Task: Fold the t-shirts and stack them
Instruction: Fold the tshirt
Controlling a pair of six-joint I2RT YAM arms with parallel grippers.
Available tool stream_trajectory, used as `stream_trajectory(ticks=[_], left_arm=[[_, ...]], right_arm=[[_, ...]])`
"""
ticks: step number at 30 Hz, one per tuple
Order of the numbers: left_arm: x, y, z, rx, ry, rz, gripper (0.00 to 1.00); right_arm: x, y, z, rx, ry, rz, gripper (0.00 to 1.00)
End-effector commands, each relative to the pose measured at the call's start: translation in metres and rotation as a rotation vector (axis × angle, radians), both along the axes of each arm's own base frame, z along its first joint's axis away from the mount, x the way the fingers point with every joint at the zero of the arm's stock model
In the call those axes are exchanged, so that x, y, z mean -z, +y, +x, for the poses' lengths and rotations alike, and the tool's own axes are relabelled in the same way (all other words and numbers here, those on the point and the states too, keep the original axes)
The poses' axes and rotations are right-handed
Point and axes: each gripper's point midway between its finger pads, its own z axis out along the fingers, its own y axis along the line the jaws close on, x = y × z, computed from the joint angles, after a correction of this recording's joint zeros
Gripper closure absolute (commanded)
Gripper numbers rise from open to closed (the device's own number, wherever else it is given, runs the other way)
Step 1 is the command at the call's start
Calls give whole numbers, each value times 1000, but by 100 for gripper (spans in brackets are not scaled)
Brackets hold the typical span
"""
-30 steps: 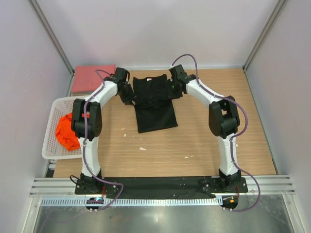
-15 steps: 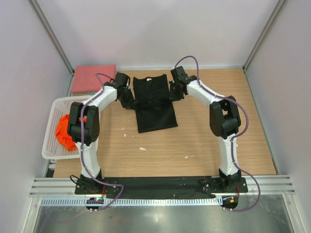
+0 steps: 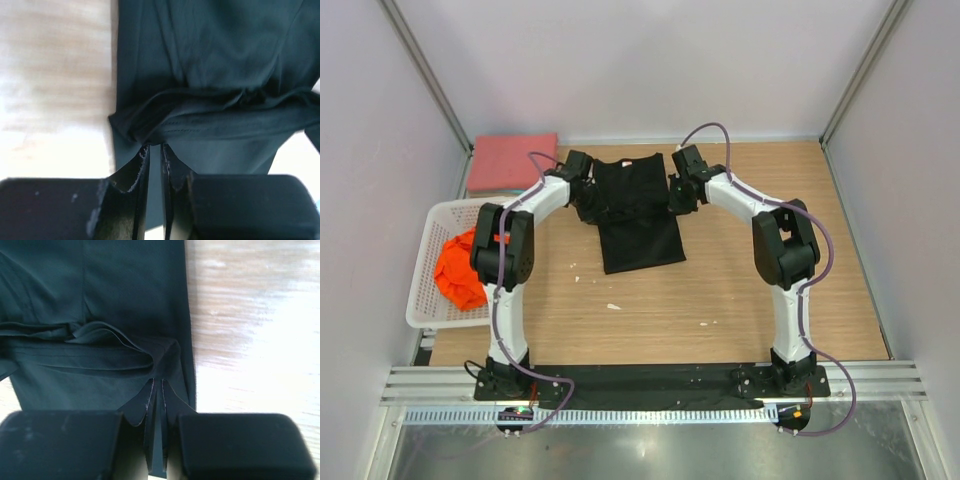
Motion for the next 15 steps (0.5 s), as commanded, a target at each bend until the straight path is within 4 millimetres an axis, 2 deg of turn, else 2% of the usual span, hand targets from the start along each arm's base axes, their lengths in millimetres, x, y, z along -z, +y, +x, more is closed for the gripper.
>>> stream_trajectory(ticks=[1,4,5,6,7,8,9,11,12,13,15], left_arm=[[-15,-8,27,2,-65,-21,86],[-19,-4,49,-6,-102,8,86],[-31,-3,62,-2,-142,17,86],[-23,6,71,-18,-141,57,86],[-23,10,74,-17,-137,87,87],[-38,11,87,-9,-186,99,87],[-34,10,91,-3,-178,98,87],[-46,9,95,6,-193,81,87],[-50,9,95,7,-198,78,86],[-68,7,95,10,-240,62,85],[-68,8,87,10,-241,56,84]], right_arm=[[-27,10,20,13,-100,51,88],[-28,12,34,18,-127,48,88],[-38,14,43,23,-153,55,88],[-28,12,48,34,-140,46,88],[-34,13,56,41,-158,57,88],[-33,12,60,46,-155,60,89],[-26,9,61,51,-137,52,89],[-30,8,60,52,-144,48,89],[-41,8,60,53,-165,60,88],[-44,7,58,54,-171,66,88],[-43,3,50,62,-160,64,86]])
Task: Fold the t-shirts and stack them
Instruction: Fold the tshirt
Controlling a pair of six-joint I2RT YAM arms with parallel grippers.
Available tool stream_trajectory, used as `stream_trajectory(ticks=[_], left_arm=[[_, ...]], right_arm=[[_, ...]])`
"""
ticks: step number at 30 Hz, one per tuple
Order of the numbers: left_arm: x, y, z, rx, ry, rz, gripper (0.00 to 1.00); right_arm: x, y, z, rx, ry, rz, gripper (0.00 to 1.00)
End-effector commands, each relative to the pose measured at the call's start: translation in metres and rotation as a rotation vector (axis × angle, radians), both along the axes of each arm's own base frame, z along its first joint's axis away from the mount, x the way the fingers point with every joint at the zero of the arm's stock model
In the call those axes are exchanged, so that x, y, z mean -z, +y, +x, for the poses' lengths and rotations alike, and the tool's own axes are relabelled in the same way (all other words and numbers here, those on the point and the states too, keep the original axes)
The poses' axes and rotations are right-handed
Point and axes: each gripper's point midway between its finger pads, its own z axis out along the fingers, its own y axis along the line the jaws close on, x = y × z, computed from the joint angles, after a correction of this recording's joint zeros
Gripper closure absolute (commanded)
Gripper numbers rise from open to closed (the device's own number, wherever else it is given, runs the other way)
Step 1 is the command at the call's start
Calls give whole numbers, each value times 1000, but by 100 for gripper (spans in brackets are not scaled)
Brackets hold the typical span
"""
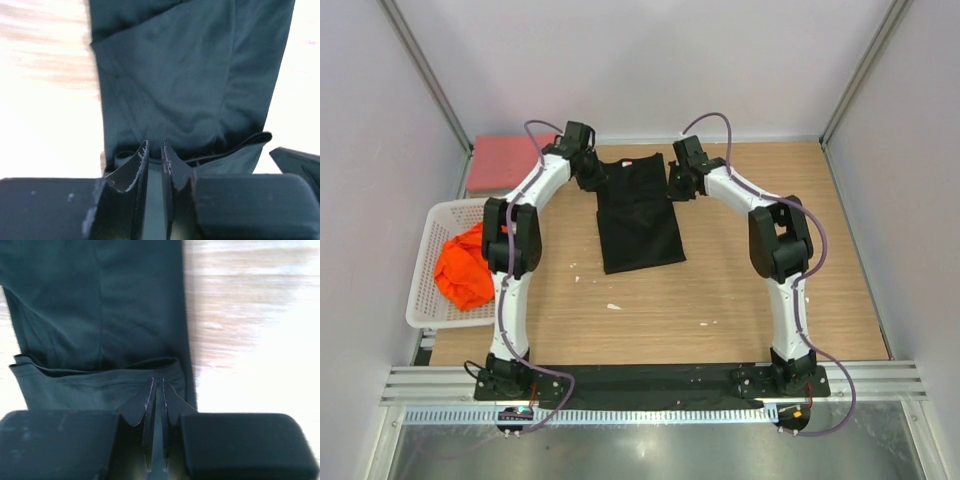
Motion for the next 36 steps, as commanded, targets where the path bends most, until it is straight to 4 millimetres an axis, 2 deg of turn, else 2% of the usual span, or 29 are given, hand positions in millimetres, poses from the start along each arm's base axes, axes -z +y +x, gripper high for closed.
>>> stream_trajectory(ticks=[1,2,4,5,6,7,8,10,11,12,13,14,15,16,17,18,19,22,27,29,32,33,34,36], left_arm=[[-43,8,-10,11,-78,1,83],[-34,10,-19,10,-50,8,83],[-42,12,-31,7,-51,3,82],[-33,11,-45,23,-17,-3,81],[-32,11,-53,31,-7,-5,81],[-31,11,-59,40,-2,-6,80],[-33,12,-76,51,9,-12,80],[-36,9,-92,70,4,-30,78],[-36,7,-109,92,12,-33,76],[-38,5,-118,107,13,-44,74],[-26,6,-134,116,50,-41,71],[-23,5,-142,116,61,-51,71],[-29,2,-151,129,57,-86,70],[-26,1,-155,130,53,-102,68],[-13,3,-168,124,91,-105,67],[-12,3,-171,124,84,-112,67],[-1,6,-181,122,113,-106,67],[17,9,-195,121,157,-105,66],[35,5,-204,115,188,-145,66],[40,0,-207,124,201,-174,66],[50,-1,-212,123,222,-177,66],[53,0,-214,122,227,-177,66],[54,0,-215,126,229,-175,66],[57,1,-216,123,232,-171,66]], right_arm=[[-33,-7,-3,32,-58,23,86],[-37,-7,-5,32,-61,27,85],[-41,-11,-16,31,-49,26,83],[-41,-13,-21,24,-41,18,80],[-42,-14,-27,12,-31,18,77],[-43,-17,-37,3,-22,16,75],[-43,-18,-43,-19,-17,13,69],[-37,-20,-64,-65,44,12,67],[-41,-21,-72,-82,49,17,65],[-40,-22,-78,-102,53,15,65],[-29,-22,-93,-129,91,25,64],[-35,-22,-96,-144,72,40,63],[-31,-21,-102,-162,78,44,63],[-19,-25,-113,-170,108,39,63],[-16,-24,-116,-178,106,46,63],[-15,-24,-119,-188,103,51,63],[-5,-26,-128,-196,130,51,63],[3,-29,-134,-205,130,46,62],[19,-37,-141,-200,146,15,63],[22,-35,-143,-203,144,34,63],[28,-37,-147,-188,136,41,71],[34,-41,-154,-178,146,37,76],[30,-41,-156,-171,127,44,89],[29,-42,-155,-144,92,65,99]])
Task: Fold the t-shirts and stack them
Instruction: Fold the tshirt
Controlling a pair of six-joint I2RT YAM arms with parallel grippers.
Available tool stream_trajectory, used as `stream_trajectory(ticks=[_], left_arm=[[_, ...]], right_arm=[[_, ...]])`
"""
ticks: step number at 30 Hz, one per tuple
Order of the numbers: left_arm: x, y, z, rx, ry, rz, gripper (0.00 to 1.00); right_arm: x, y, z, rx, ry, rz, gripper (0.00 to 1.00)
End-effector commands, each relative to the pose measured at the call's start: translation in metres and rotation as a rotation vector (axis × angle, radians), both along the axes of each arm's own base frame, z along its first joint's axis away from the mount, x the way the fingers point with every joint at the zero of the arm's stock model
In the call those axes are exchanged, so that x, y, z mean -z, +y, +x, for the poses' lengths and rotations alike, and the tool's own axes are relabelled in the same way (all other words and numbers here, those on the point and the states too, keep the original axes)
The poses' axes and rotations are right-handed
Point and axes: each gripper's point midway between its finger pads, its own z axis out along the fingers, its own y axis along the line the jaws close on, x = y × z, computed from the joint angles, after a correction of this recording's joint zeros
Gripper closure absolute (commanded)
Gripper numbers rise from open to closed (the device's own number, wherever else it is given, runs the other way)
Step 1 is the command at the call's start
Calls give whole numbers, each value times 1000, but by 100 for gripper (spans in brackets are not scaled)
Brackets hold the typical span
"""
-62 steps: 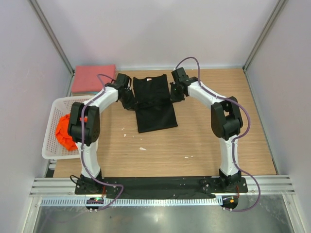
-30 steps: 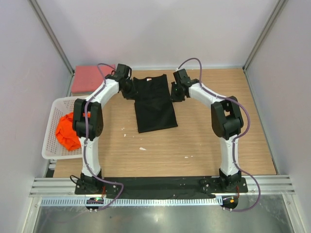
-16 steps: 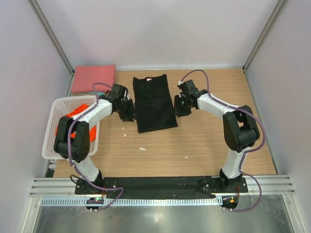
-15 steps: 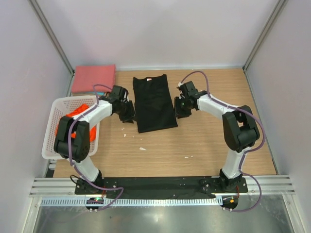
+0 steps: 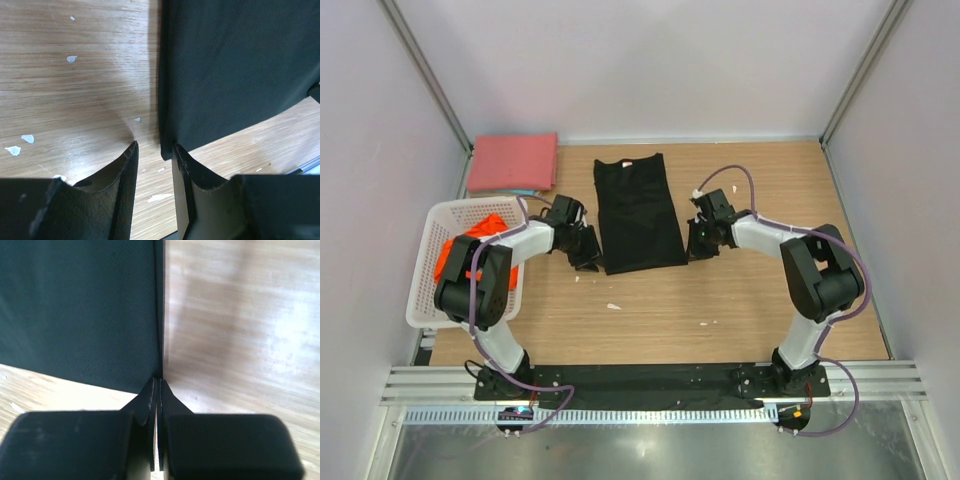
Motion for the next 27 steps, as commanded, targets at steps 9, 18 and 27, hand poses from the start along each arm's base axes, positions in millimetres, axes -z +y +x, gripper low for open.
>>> stream_trajectory(ticks=[9,18,27], left_arm=[[6,-9,-3,-2,1,-61,71],[-7,1,-18,-52,-32,-58,67],[-7,-7,-37,-88,-25,-118,63]], right_arm=[[-6,-10,-16,140,-158,111,99],[5,-15,-40,166,-110,126,99],[6,-20,-62,226,-92,139,99]])
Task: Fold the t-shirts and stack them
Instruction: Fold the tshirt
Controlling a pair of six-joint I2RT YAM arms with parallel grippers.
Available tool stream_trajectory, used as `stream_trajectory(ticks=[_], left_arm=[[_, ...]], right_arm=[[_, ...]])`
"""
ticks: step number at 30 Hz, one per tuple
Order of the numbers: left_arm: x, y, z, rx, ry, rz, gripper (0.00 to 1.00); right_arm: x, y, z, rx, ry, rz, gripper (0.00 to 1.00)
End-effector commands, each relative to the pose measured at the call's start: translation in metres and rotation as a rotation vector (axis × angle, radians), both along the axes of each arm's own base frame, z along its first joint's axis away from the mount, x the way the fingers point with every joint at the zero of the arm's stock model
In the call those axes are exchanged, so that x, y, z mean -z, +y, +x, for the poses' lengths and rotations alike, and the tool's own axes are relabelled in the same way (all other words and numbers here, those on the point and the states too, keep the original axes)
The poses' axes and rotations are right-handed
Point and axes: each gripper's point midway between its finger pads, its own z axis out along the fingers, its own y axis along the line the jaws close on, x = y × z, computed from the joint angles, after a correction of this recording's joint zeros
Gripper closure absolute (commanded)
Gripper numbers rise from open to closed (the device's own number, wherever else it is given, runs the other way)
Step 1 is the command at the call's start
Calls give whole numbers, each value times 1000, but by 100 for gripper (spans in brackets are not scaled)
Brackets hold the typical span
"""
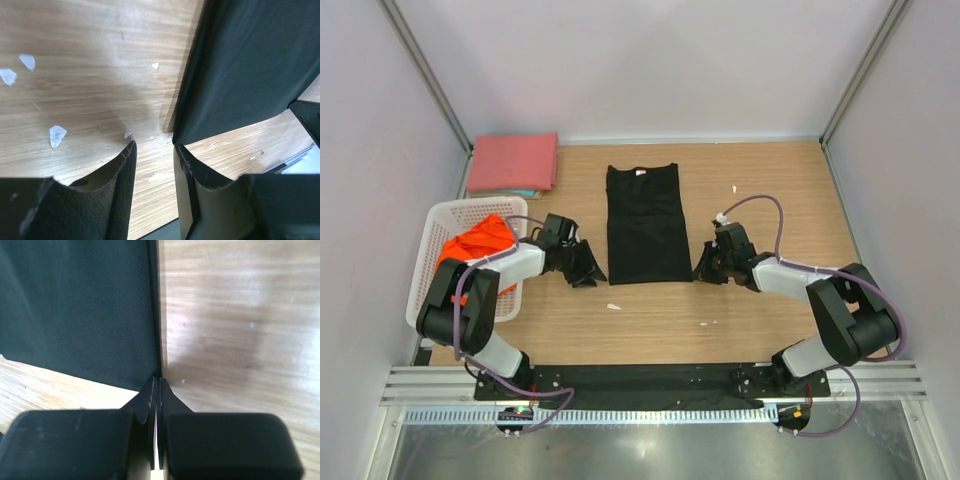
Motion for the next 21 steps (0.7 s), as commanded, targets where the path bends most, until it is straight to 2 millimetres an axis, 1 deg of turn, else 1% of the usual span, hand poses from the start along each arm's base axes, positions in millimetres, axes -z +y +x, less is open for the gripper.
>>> stream_trajectory(ticks=[1,2,3,4,5,7,8,9,13,17,18,19,20,21], left_arm=[[-8,-14,1,-18,-23,-65,62],[-7,-17,-1,-19,-26,-79,62],[-8,-21,-3,-14,-23,-97,62],[-10,-24,0,-21,-35,-115,62],[-8,-25,-5,-32,-19,-127,62],[-7,-25,-6,-47,-19,-133,62],[-3,-24,-9,-58,-5,-131,62],[-4,-23,-9,-65,-11,-129,62],[-1,-22,-13,-76,-2,-124,63],[1,-22,-19,-77,-1,-118,64],[0,-23,-18,-78,-4,-117,65],[0,-23,-18,-78,-6,-118,67],[0,-24,-18,-76,-5,-119,73],[0,-24,-18,-78,-7,-116,74]], right_arm=[[4,-5,-10,45,17,-6,99],[0,0,-8,47,-3,13,99],[3,-1,-13,50,6,12,99],[3,0,-14,54,4,13,99],[6,0,-21,51,9,11,99],[6,-1,-24,68,8,17,99],[6,-2,-26,73,10,20,99],[5,0,-31,72,7,29,99],[1,-1,-37,89,-9,39,99],[1,-3,-41,103,-13,28,99],[2,-3,-43,105,-10,27,99],[3,-4,-43,106,-9,26,99],[4,-5,-44,113,-5,23,99],[5,-7,-45,119,-1,18,99]])
